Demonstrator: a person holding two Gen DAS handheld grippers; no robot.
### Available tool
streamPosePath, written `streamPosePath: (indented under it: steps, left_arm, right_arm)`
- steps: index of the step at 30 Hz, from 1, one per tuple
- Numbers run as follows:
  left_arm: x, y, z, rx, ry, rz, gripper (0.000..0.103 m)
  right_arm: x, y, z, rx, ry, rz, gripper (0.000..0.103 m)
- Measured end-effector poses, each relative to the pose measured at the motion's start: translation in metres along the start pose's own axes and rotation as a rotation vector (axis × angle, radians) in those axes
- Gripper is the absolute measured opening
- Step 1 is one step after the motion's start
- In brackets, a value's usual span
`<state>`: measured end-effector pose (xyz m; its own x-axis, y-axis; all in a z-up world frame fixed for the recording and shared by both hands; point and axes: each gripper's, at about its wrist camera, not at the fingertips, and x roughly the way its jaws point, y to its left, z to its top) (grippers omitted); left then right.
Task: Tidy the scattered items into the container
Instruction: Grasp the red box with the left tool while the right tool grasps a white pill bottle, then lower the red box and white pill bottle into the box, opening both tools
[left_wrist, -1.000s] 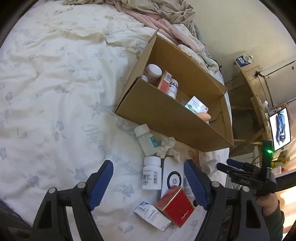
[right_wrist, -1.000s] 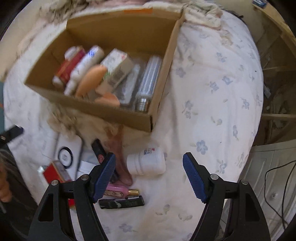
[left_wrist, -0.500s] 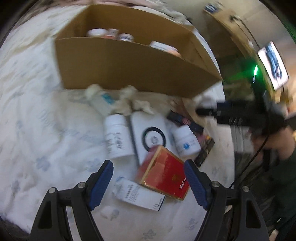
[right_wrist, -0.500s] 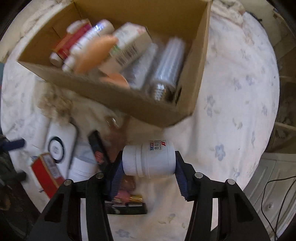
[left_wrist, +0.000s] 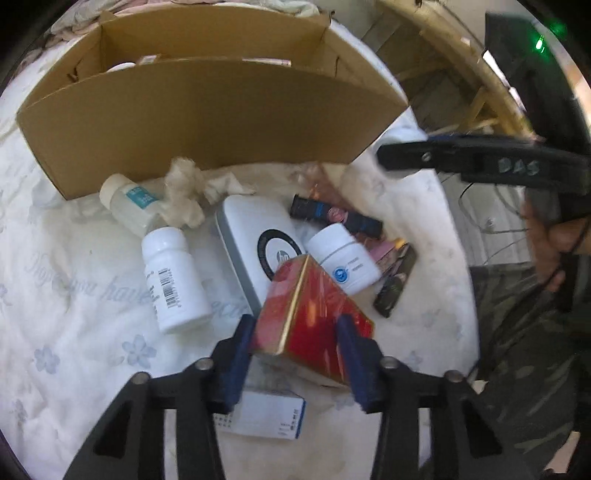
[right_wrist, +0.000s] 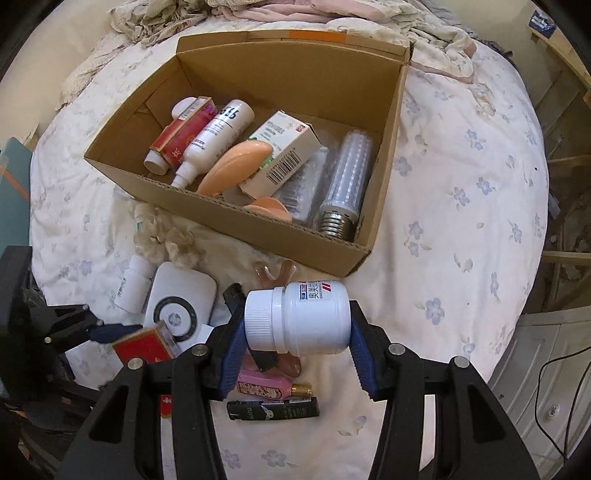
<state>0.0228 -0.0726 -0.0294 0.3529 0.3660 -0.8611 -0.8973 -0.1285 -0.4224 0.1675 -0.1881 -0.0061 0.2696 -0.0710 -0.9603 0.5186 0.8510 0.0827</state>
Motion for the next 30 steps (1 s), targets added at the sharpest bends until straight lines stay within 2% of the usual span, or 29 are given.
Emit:
streamPosePath:
  steps: [2, 5, 8, 10, 12, 16, 20, 24, 25, 27, 28, 30]
  left_arm:
    - [-0.005, -0.001, -0.001, 0.001, -0.020, -0.016, 0.038]
    - [-0.015, -0.019, -0.001, 0.059, -0.069, 0.000, 0.033]
    - [-0.022, -0.030, -0.003, 0.104, -0.084, -0.001, 0.029]
    - [-0.022, -0.044, -0.008, 0.183, -0.095, 0.032, 0.029]
    - [-0.016, -0.055, -0.010, 0.221, -0.086, 0.032, 0.027]
    - [0.009, -0.059, -0.010, 0.201, -0.029, 0.020, 0.023]
    - [0.000, -0.064, -0.015, 0.227, -0.064, 0.013, 0.021]
    - [-0.037, -0.042, -0.004, 0.099, -0.170, -0.064, 0.021]
    - [-0.044, -0.035, -0.001, 0.070, -0.192, -0.070, 0.021]
    - [-0.060, -0.020, 0.004, 0.003, -0.244, -0.077, 0.021]
    - [-0.070, -0.012, 0.008, -0.030, -0.274, -0.085, 0.021]
    - [-0.090, 0.001, 0.020, -0.073, -0.332, -0.076, 0.021]
  right_arm:
    - [-0.001, 0.001, 0.000, -0.006, -0.003, 0.000, 0.055]
    - [0.000, 0.000, 0.000, -0.011, -0.001, 0.001, 0.055]
    - [-0.001, -0.004, -0.001, -0.003, -0.002, 0.000, 0.054]
    - [-0.002, -0.007, -0.001, 0.004, -0.004, 0.002, 0.054]
    - [-0.003, -0.009, 0.000, 0.004, -0.008, 0.004, 0.054]
    - [-0.002, -0.009, 0.002, -0.001, -0.010, 0.013, 0.054]
    - [-0.008, -0.013, 0.002, -0.004, -0.020, 0.062, 0.054]
    - [-0.020, -0.026, 0.002, 0.028, -0.051, 0.154, 0.054]
    - [-0.028, -0.016, -0.004, 0.044, -0.068, 0.176, 0.054]
    - [-0.036, -0.004, 0.011, 0.059, -0.102, 0.213, 0.054]
    - [-0.051, 0.006, 0.007, 0.068, -0.131, 0.227, 0.054]
    - [-0.065, 0.007, 0.011, 0.083, -0.182, 0.242, 0.054]
